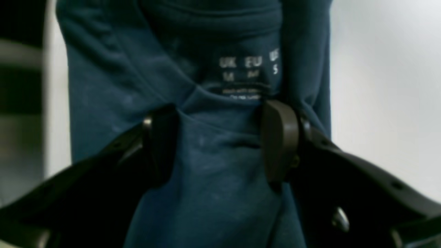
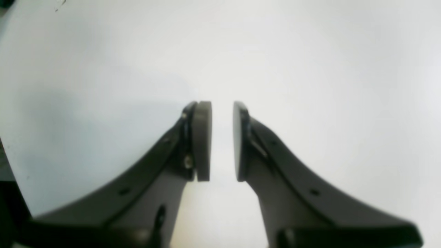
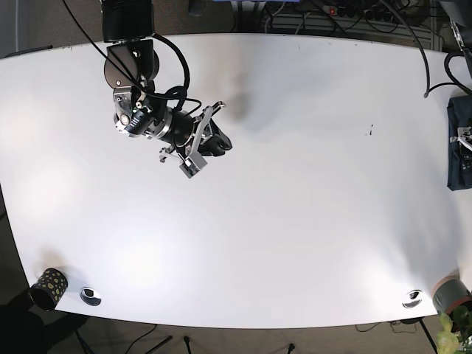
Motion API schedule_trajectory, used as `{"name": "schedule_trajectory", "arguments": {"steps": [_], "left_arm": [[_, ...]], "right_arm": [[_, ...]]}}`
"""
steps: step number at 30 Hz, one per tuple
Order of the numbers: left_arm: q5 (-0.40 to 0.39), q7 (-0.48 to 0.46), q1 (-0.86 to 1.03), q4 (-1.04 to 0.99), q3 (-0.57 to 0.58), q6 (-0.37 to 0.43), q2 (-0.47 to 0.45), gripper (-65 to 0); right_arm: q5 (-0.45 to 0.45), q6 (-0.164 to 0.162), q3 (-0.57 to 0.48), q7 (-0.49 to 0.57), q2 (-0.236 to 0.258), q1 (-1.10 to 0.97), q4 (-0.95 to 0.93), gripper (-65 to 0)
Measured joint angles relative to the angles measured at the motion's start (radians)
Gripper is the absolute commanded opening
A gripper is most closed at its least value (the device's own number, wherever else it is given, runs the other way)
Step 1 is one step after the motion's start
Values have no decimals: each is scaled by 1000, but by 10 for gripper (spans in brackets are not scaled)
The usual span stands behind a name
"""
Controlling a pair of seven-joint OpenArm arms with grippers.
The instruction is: Fold the T-shirt properly
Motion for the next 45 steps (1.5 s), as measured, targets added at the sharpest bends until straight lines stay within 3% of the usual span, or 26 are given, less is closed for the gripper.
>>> {"name": "schedule_trajectory", "arguments": {"steps": [6,13,19,25,31,32,35,36,38,40,42,45], "left_arm": [[11,3,3,3,2,-1,-13,-293],[43,87,44,159,-48,-83,-10,-294],[44,84,36,269,-95,-78,16,-296],[44,70,35,407,-91,-85,100,-297],[59,-173,63,456,-79,-18,235,-294],[64,-246,69,460,-78,26,265,-294],[124,-338,97,468,-79,107,332,-294],[142,-346,117,481,-80,124,354,-294],[165,-344,148,528,-79,152,392,-294],[165,-357,194,597,-81,167,442,-294],[169,-363,243,670,-79,174,482,-294],[169,-362,312,765,-72,169,526,-297]], "right_arm": [[-3,2,-2,-1,8,-13,80,-556],[-13,2,67,5,13,-51,110,-556],[-185,2,177,6,15,-62,166,-556],[-388,8,246,205,-47,-73,175,-556],[-626,1,321,442,-113,-77,126,-552],[-628,-7,332,477,-118,-78,116,-550],[-635,-90,342,585,-115,-78,77,-550],[-639,-121,338,605,-102,-79,63,-550],[-638,-150,333,655,-74,-88,43,-550],[-639,-220,338,700,-52,-102,19,-550],[-637,-242,341,727,-32,-114,-4,-553],[-616,-250,345,778,-18,-155,-10,-550]]}}
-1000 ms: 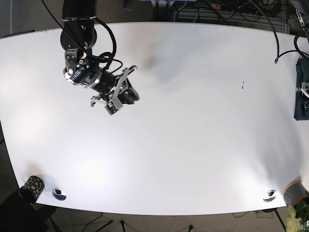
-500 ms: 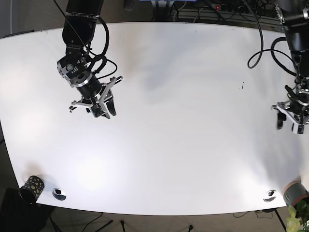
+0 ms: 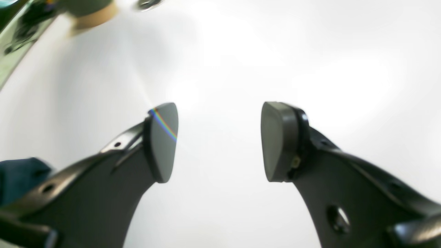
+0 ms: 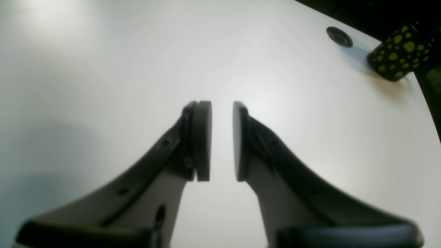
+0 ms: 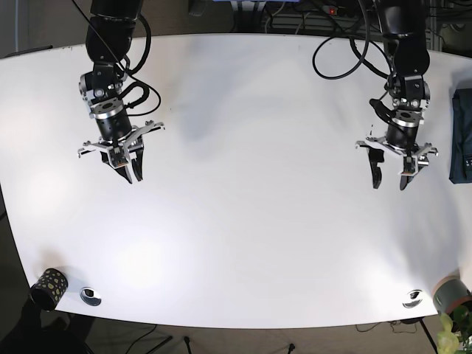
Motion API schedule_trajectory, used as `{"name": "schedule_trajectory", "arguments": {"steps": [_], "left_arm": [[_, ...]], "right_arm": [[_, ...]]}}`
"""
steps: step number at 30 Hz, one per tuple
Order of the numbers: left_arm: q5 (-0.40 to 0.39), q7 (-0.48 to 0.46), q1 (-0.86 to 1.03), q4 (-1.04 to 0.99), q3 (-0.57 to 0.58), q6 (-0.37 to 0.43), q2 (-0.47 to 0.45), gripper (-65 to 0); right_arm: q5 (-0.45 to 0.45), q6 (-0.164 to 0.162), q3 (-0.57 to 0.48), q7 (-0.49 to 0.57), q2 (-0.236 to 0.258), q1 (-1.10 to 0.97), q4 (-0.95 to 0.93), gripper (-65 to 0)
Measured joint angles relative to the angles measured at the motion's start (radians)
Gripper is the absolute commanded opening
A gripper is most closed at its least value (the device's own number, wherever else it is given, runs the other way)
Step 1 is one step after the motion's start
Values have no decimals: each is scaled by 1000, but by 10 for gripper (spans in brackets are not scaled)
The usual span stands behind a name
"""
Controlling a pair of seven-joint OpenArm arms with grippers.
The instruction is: Fold the T-shirt properly
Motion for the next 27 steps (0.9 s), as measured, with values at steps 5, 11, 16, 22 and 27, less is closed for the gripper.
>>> {"name": "schedule_trajectory", "arguments": {"steps": [5,11,16,22,27], "left_arm": [[3,82,139,156,-5,3,89,-297],[4,201,330,359,-4,5,170,-299],[3,213,500,484,-8,6,224,-299],[-4,214,666,541,-6,3,313,-299],[-4,214,779,541,33,7,335,-299]], "right_arm": [[126,6,-13,27,31,-98,19,-550],[285,-13,-3,16,79,-239,60,-553],[397,-3,-6,27,89,-356,78,-555],[486,-11,24,27,90,-492,80,-555],[502,-9,21,31,87,-609,97,-555]]}}
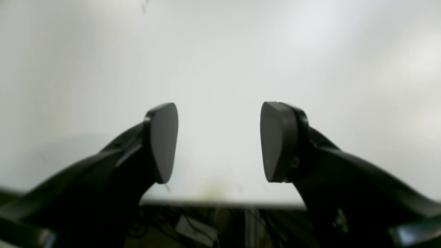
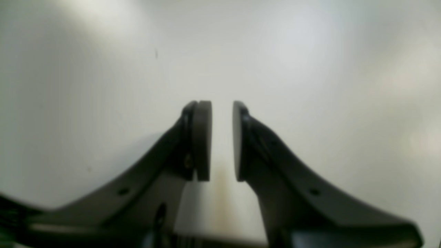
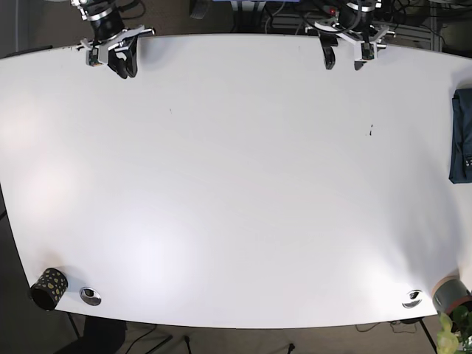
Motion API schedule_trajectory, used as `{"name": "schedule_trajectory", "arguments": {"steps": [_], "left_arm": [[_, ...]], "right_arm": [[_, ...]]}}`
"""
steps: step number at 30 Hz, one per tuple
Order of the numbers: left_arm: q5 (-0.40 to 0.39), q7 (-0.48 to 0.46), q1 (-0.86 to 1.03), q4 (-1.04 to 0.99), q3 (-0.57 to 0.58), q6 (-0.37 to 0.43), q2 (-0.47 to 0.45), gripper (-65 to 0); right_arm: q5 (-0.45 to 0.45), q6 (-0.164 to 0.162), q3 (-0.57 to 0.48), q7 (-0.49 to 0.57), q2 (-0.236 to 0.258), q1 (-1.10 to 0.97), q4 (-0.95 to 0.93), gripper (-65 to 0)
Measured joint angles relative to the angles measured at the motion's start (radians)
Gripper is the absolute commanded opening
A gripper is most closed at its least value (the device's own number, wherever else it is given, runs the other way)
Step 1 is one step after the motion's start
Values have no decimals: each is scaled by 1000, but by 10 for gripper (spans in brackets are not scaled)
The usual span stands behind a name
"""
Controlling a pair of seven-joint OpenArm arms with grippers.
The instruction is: Fold the T-shirt properly
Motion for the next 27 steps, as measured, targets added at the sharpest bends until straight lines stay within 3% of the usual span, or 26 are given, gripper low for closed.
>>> {"name": "schedule_trajectory", "arguments": {"steps": [7,16,21,23,27], "left_arm": [[3,14,127,0,54,4,8,-299],[-1,132,164,-57,56,3,6,-299],[0,156,106,-253,52,5,3,-299],[0,148,69,-331,51,13,3,-299],[-2,132,-19,-484,51,10,0,-300]], "right_arm": [[4,1,1,-7,3,-175,71,-555],[5,5,-2,5,4,-330,52,-555],[12,6,-16,9,2,-304,-99,-555],[3,-12,-48,0,5,-270,-176,-555],[7,9,-119,18,13,-178,-341,-555]]}}
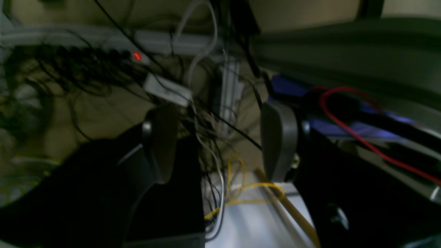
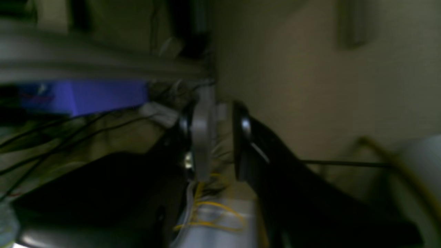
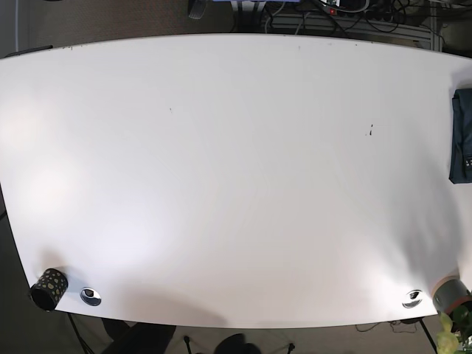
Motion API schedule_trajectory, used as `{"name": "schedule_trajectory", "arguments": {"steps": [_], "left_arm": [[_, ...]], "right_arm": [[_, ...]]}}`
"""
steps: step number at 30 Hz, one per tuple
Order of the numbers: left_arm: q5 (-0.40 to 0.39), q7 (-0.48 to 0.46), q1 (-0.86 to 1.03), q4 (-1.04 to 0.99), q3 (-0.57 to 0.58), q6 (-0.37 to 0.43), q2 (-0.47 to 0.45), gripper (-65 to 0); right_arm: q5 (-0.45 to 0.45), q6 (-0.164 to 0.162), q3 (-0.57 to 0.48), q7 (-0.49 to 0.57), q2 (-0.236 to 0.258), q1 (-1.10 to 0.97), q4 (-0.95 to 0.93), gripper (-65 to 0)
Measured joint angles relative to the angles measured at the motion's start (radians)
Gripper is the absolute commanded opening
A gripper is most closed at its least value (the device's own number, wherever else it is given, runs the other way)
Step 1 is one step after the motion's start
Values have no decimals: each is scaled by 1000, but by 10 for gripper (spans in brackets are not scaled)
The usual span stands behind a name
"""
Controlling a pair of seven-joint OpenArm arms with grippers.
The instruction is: Fold the T-shirt properly
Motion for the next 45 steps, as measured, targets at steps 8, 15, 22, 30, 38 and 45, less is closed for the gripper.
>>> {"name": "schedule_trajectory", "arguments": {"steps": [8,15,22,30,38,45], "left_arm": [[2,-2,-101,-180,-3,61,-39,-300],[-2,-4,-49,-112,0,57,-56,-300],[-2,20,97,92,0,58,-61,-300],[-3,17,210,341,2,57,-64,-300],[-6,11,220,531,2,56,-66,-300],[-3,18,114,557,2,56,-66,-296]], "right_arm": [[-2,-11,-60,-10,21,112,-191,-556],[0,-8,-58,-1,22,69,-128,-556],[5,-12,-56,-19,45,-69,0,-556],[8,-11,14,-11,36,-223,229,-556],[13,-10,94,-11,26,-270,424,-556],[10,-14,150,-23,27,-227,533,-556]]}}
